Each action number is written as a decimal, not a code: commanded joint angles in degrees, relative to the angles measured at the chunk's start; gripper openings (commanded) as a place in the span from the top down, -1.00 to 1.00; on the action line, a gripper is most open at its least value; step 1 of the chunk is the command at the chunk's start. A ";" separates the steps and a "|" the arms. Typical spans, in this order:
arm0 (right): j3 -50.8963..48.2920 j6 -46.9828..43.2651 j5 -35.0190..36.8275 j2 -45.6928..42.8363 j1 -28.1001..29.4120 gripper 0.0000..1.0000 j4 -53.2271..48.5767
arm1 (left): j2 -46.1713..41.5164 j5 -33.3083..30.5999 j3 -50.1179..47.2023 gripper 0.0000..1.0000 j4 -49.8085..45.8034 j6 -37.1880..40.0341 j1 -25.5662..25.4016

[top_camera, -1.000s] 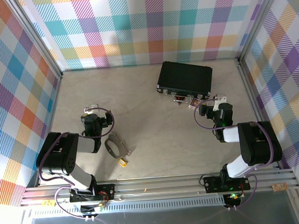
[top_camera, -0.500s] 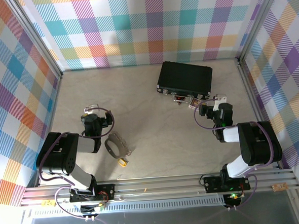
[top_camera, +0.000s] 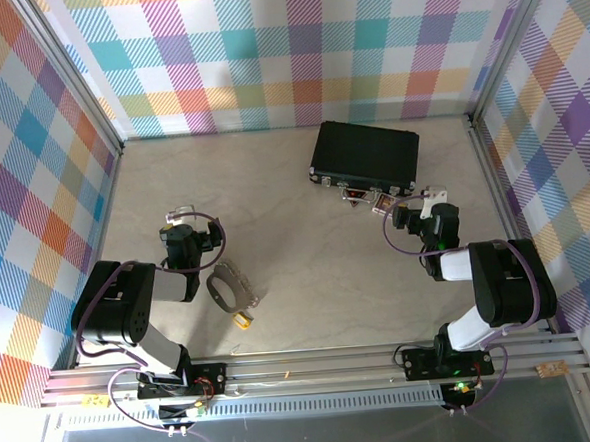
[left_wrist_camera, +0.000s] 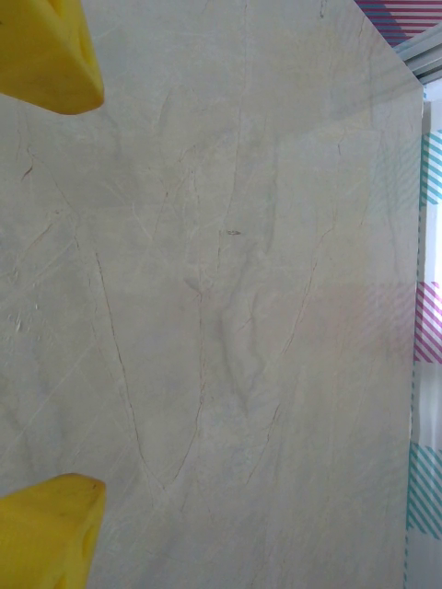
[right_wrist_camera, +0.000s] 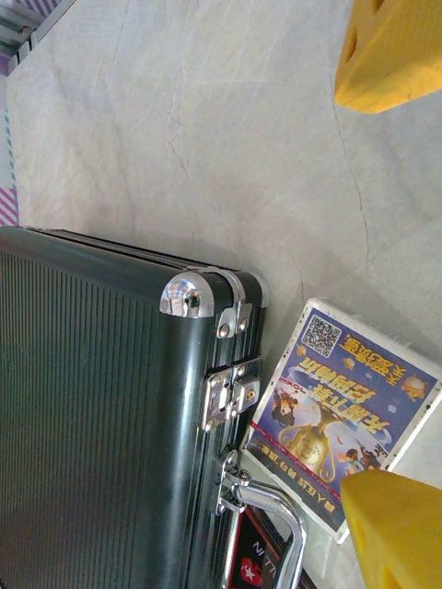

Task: Put the keys on the keyring

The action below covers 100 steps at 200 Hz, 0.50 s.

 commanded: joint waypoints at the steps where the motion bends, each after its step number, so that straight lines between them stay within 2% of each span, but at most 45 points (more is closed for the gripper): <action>1: 1.35 -0.13 -0.04 0.15 0.22 -0.98 0.86 | 0.06 0.55 1.03 -0.99 -0.19 0.56 0.40; 82: 1.28 -0.26 -0.04 -0.07 0.30 -0.98 1.18 | -0.02 0.52 0.88 -0.99 0.07 0.61 0.44; 100: 3.72 -0.39 -0.55 -2.52 0.28 -0.98 -5.41 | -0.11 0.53 0.85 -0.99 0.14 0.53 0.42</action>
